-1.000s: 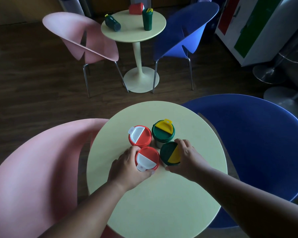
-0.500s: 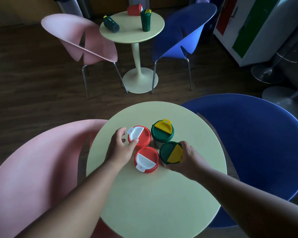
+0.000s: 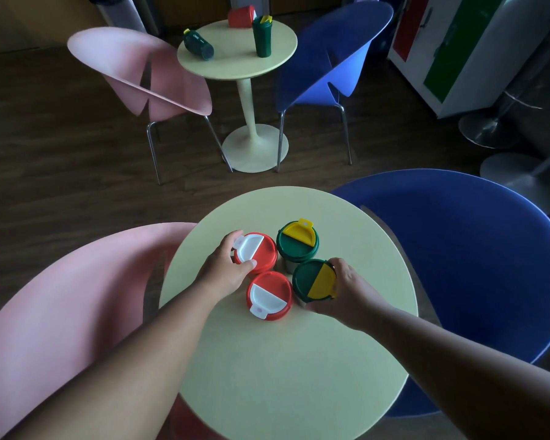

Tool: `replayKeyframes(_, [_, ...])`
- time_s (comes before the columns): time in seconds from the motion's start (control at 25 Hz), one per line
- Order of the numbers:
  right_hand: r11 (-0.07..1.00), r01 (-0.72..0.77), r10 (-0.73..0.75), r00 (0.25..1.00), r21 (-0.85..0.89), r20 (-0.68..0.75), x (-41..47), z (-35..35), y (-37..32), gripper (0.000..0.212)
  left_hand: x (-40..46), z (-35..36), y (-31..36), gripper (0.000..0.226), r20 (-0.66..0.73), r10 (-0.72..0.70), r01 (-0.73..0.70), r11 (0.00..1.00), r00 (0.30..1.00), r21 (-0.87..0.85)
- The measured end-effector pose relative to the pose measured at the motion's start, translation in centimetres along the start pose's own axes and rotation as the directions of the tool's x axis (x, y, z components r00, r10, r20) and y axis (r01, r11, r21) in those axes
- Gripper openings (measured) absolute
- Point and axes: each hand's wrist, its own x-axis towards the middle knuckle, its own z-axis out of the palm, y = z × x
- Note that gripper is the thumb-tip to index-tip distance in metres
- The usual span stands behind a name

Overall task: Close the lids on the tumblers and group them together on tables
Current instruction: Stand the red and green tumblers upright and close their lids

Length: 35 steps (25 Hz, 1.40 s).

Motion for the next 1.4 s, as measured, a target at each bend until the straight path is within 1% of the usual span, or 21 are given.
replayKeyframes(0.2, [1.0, 0.016, -0.016, 1.0, -0.008, 0.005, -0.1, 0.0, 0.2, 0.091, 0.0, -0.2, 0.0, 0.067, -0.016, 0.026, -0.025, 0.999, 1.0, 0.033])
replayKeyframes(0.48, [0.998, 0.043, -0.042, 0.998, -0.034, 0.037, 0.3, -0.4, 0.4, 0.094, 0.3, -0.3, -0.3, 0.068, -0.004, 0.054, -0.054, 0.997, 0.999, 0.049])
replayKeyframes(0.68, [0.999, 0.019, -0.017, 0.997, -0.031, 0.07, 0.4, -0.9, 0.4, 0.102, 0.1, -0.4, -0.5, 0.074, -0.005, 0.05, -0.049, 0.998, 0.999, 0.031])
replayKeyframes(0.76, [1.0, -0.009, 0.008, 0.998, 0.019, 0.065, 0.7, -1.5, 0.3, 0.098, -0.1, -0.5, -0.7, 0.073, -0.021, 0.063, -0.063, 0.998, 0.998, 0.03])
replayKeyframes(0.8, [0.999, -0.011, 0.01, 0.999, 0.031, 0.036, 1.2, -1.8, 0.2, 0.09, -0.3, -0.5, -0.8, 0.069, -0.059, 0.09, -0.087, 0.995, 0.994, 0.052])
replayKeyframes(0.84, [1.0, -0.006, 0.006, 1.0, 0.024, -0.004, 1.8, -2.1, 0.0, 0.08, -0.8, -0.4, -0.6, 0.061, -0.13, 0.147, -0.136, 0.987, 0.981, 0.089])
replayKeyframes(0.88, [1.0, 0.004, -0.004, 0.999, 0.002, -0.046, 2.5, -2.5, -0.3, 0.07, -1.4, -0.3, -0.3, 0.05, -0.22, 0.248, -0.222, 0.966, 0.943, 0.135])
replayKeyframes(0.92, [1.0, 0.015, -0.017, 0.997, -0.022, -0.08, 3.3, -2.8, -0.7, 0.062, -2.2, 0.0, 0.2, 0.04, -0.284, 0.37, -0.33, 0.927, 0.884, 0.181])
replayKeyframes(0.96, [0.999, 0.028, -0.032, 0.994, -0.035, -0.104, 4.2, -3.2, -1.3, 0.056, -3.3, 0.4, 0.6, 0.035, -0.295, 0.476, -0.429, 0.878, 0.828, 0.212])
replayKeyframes(1.0, [0.998, 0.04, -0.045, 0.992, -0.041, -0.115, 5.0, -3.4, -1.9, 0.054, -4.4, 1.0, 0.8, 0.036, -0.257, 0.545, -0.498, 0.837, 0.798, 0.228])
replayKeyframes(1.04, [0.998, 0.051, -0.056, 0.992, -0.048, -0.112, 5.8, -3.6, -2.4, 0.055, -5.4, 1.6, 0.8, 0.041, -0.19, 0.578, -0.532, 0.811, 0.794, 0.244])
replayKeyframes(1.12, [0.994, 0.062, -0.067, 0.996, -0.087, -0.057, 7.2, -3.8, -3.3, 0.064, -6.8, 2.8, 0.3, 0.057, -0.092, 0.569, -0.521, 0.796, 0.817, 0.308])
replayKeyframes(1.2, [0.987, 0.074, -0.073, 0.997, -0.145, 0.016, 8.2, -3.7, -3.9, 0.072, -7.2, 3.7, -0.5, 0.07, -0.084, 0.537, -0.476, 0.8, 0.839, 0.365])
replayKeyframes(1.28, [0.981, 0.083, -0.074, 0.996, -0.177, 0.056, 8.8, -3.5, -4.2, 0.074, -7.4, 4.2, -0.8, 0.077, -0.098, 0.505, -0.433, 0.811, 0.857, 0.395])
replayKeyframes(1.4, [0.981, 0.062, -0.048, 0.995, -0.186, 0.082, 9.1, -3.2, -4.3, 0.07, -7.5, 4.7, -1.0, 0.08, -0.129, 0.452, -0.393, 0.86, 0.883, 0.325])
